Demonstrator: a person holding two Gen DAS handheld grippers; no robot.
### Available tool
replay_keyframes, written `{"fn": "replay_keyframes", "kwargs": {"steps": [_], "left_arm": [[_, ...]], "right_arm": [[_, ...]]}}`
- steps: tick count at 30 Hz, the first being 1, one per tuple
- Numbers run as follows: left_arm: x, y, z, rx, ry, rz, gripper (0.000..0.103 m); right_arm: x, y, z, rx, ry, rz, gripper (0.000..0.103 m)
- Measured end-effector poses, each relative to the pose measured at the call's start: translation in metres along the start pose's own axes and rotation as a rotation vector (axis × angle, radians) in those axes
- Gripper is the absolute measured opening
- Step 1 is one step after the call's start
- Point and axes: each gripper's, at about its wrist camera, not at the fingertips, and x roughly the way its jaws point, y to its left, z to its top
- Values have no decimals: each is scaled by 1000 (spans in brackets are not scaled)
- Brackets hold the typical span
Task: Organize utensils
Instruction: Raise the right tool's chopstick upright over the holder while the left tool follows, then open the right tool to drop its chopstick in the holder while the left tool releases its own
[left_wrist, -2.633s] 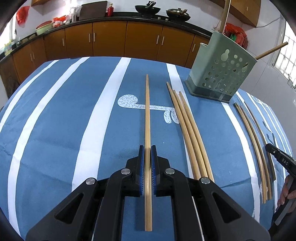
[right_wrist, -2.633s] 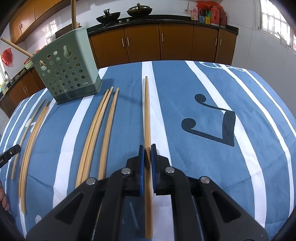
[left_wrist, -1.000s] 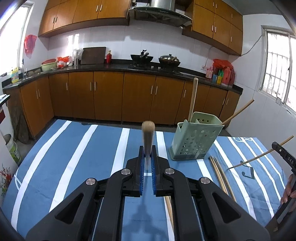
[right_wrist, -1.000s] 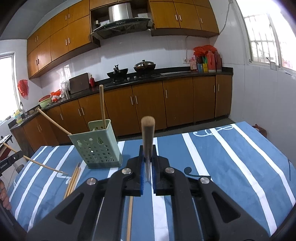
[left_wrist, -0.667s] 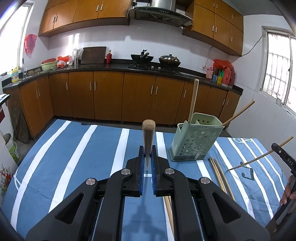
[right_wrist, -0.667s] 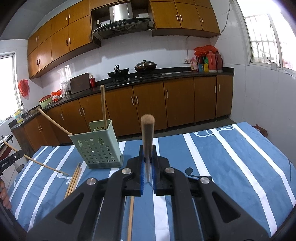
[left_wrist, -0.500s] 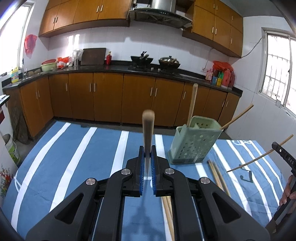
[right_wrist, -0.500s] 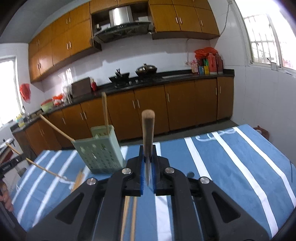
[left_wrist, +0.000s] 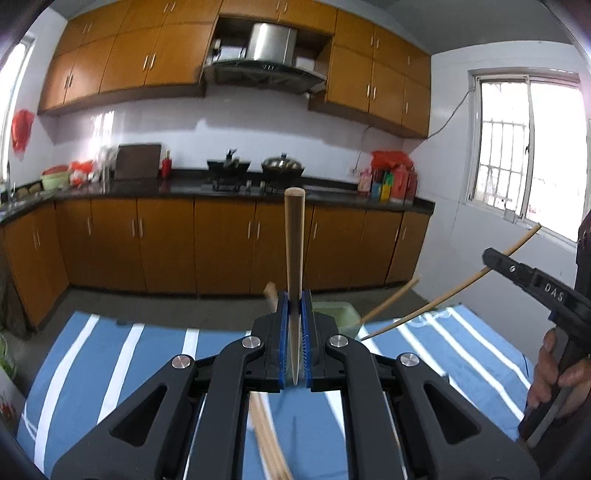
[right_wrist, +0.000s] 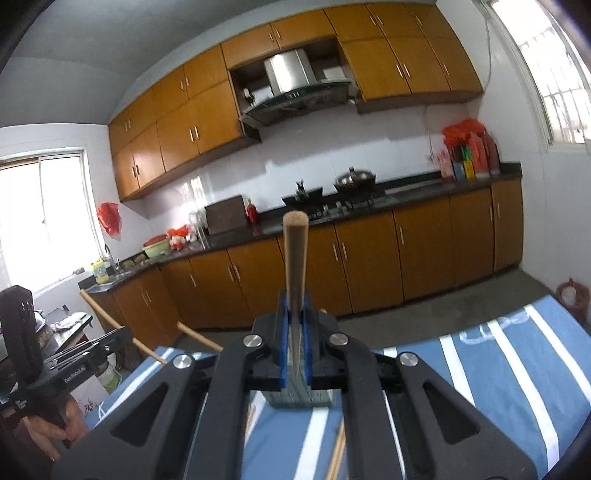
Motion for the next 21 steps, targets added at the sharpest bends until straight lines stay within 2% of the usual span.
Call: {"fn": "replay_keyframes", "kwargs": {"steps": [3, 5, 8, 14, 21], "left_arm": [[11, -6, 17, -21, -53, 9, 7], [19, -8, 29, -42, -96, 22, 7], [36, -10, 38, -51, -117, 36, 7], [75, -9, 22, -59, -41, 56, 7], [101, -1, 4, -84, 41, 57, 7]], "right_arm": [[11, 10, 8, -18, -26, 2, 8], [25, 13, 10, -28, -18, -6, 8], [48, 16, 10, -45, 7, -29, 8], [90, 9, -1, -39, 97, -65, 8], [112, 5, -15, -35, 152, -70, 8]]}}
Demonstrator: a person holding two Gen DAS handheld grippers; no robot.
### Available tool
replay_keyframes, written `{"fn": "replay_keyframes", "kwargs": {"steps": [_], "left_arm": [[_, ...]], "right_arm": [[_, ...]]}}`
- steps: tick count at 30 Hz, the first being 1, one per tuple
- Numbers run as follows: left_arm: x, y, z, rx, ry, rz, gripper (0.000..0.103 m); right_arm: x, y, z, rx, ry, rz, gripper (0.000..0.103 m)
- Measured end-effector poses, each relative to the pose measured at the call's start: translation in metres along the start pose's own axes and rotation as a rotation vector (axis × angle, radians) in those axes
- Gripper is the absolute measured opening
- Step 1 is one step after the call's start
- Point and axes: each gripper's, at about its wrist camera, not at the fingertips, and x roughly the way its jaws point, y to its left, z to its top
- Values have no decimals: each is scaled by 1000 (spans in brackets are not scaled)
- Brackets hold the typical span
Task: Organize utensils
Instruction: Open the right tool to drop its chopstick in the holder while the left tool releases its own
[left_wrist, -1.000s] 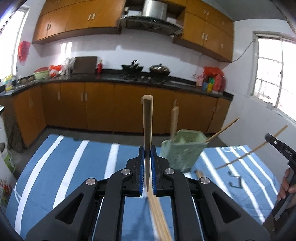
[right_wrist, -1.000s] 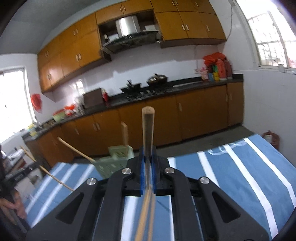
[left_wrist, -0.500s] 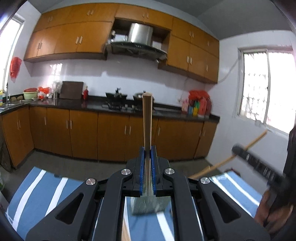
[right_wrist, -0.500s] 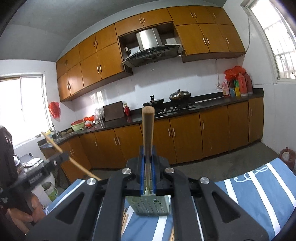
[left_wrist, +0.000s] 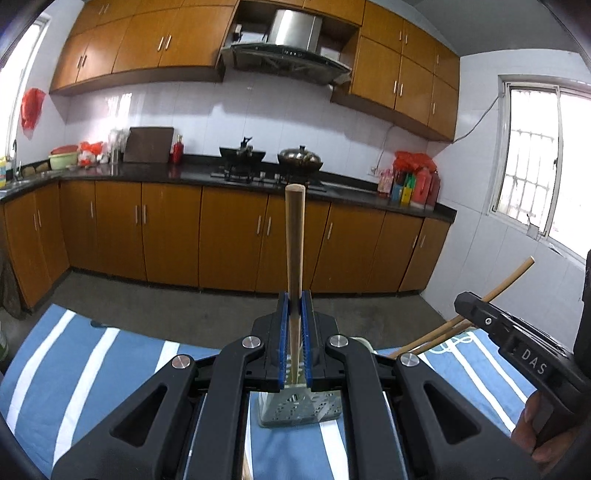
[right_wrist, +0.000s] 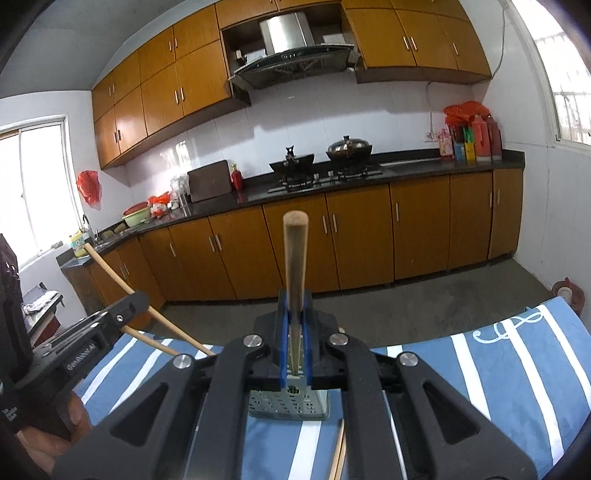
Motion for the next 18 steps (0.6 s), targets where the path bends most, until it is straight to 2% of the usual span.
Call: {"fn": "replay_keyframes", "kwargs": {"steps": [6, 10, 18], "left_arm": [[8, 3, -8, -10, 52, -4, 7], [5, 5, -7, -14, 48, -3, 8], [-10, 7, -2, -28, 24, 1, 8]], "right_arm": [[7, 2, -6, 13, 25, 2, 11], [1, 1, -7, 11, 9, 0, 17], [-27, 3, -5, -11, -46, -9, 19]]}}
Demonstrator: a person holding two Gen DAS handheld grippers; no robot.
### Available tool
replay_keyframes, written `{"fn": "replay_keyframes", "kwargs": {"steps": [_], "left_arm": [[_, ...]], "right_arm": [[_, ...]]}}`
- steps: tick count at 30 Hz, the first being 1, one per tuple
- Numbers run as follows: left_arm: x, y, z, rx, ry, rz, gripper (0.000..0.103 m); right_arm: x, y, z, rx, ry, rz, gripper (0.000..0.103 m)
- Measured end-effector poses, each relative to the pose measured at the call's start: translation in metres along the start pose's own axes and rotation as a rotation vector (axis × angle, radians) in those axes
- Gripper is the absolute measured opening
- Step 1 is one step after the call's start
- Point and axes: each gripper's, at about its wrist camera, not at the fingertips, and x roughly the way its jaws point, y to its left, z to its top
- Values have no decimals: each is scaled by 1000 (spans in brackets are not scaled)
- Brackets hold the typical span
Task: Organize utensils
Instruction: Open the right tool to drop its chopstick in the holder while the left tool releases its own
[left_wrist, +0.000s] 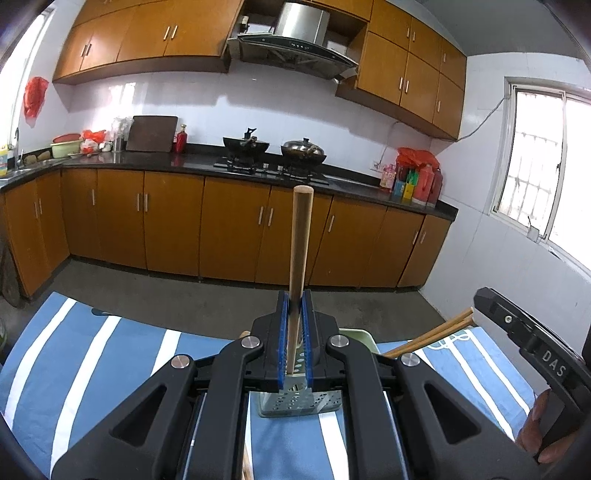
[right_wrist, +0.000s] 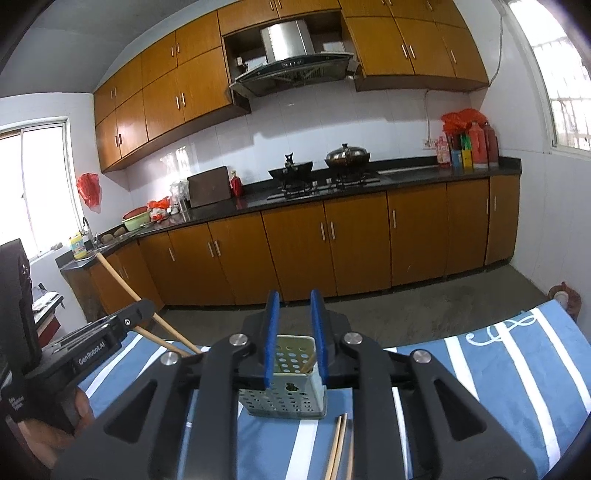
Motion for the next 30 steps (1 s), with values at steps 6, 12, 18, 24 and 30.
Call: {"fn": "replay_keyframes", "kwargs": {"steps": [6, 12, 18, 24, 30], "left_arm": [[1, -5, 2, 4, 4, -3, 8], [20, -12, 1, -2, 22, -4, 8], [7, -19, 9, 17, -33, 17, 46], [6, -22, 13, 17, -24, 19, 46], [-22, -12, 16, 8, -50, 12, 46]], "right_arm": [[-13, -4, 0, 4, -18, -9, 20], [-19, -6, -5, 5, -15, -17, 20], [-26, -18, -7, 20, -22, -42, 20], [-28, -20, -11, 26, -20, -42, 20], [-44, -27, -27, 13, -12, -61, 29]]}}
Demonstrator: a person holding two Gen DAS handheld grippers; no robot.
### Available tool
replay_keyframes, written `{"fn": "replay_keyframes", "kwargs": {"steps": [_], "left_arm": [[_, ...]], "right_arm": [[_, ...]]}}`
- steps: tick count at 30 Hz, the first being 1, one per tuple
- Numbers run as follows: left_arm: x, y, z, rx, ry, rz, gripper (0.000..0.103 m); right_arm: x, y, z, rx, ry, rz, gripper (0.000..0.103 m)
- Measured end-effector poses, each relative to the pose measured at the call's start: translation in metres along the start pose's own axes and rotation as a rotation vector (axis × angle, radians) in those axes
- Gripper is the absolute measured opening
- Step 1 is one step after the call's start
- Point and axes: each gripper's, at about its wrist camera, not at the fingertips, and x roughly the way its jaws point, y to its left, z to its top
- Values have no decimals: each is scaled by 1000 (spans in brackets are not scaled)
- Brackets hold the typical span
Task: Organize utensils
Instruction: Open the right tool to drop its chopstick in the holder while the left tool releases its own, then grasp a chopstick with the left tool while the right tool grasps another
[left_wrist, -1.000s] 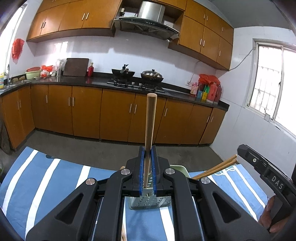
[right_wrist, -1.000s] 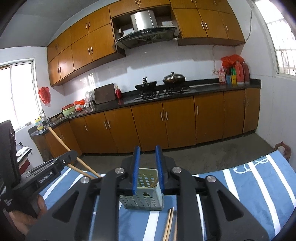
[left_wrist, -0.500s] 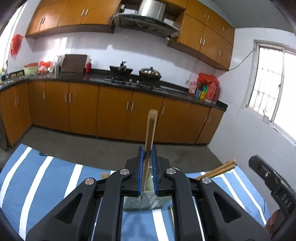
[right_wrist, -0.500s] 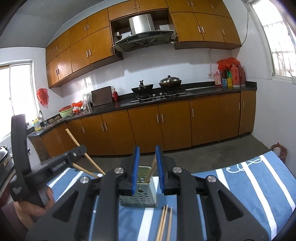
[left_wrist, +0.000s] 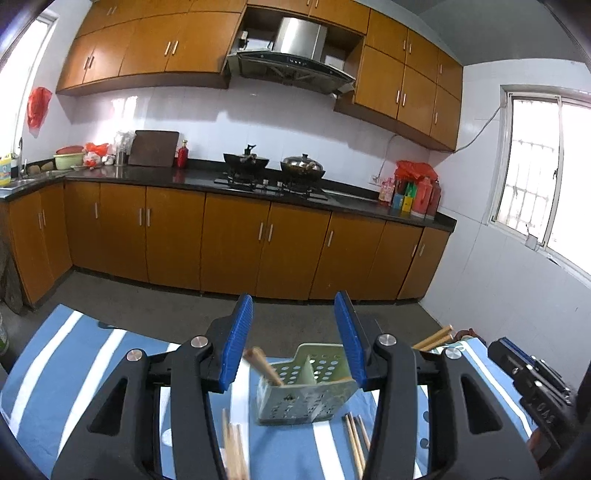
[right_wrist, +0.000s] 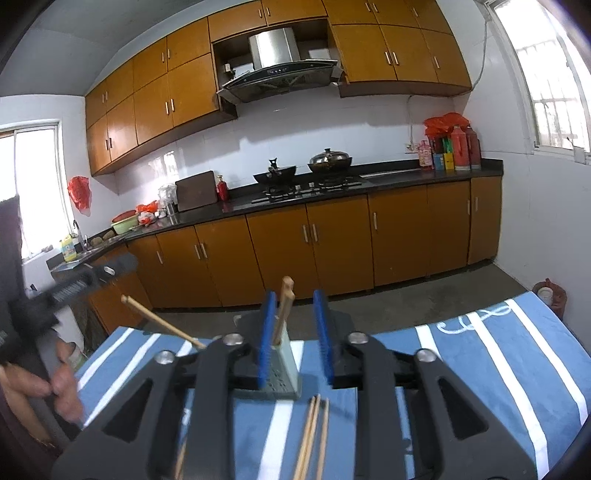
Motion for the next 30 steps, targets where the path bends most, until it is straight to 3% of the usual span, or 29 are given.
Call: {"fn": "replay_keyframes", "kwargs": {"steps": [3, 7, 11, 16, 23, 25, 30], "left_arm": [[-22, 14, -10, -2, 7, 4, 46], [-40, 36, -47, 44, 48, 83, 47], [-32, 62, -99, 65, 161, 155, 47], [-18, 87, -158, -13, 321, 142, 42], [-15, 85, -193, -37, 410, 102, 39], [-13, 81, -198, -35, 424, 93, 37], [-7, 70, -211, -17, 467, 56, 32]], "right_arm": [[-6, -8, -19, 2, 35, -14, 30], [1, -20, -62, -5, 151, -44, 30], [23, -27, -120, -3, 339, -54, 29], [40, -22, -169, 6, 489, -36, 21], [54, -14, -194, -32, 568, -60, 21], [55, -14, -196, -43, 557, -80, 10], [58, -34, -189, 12, 540, -179, 8]]}}
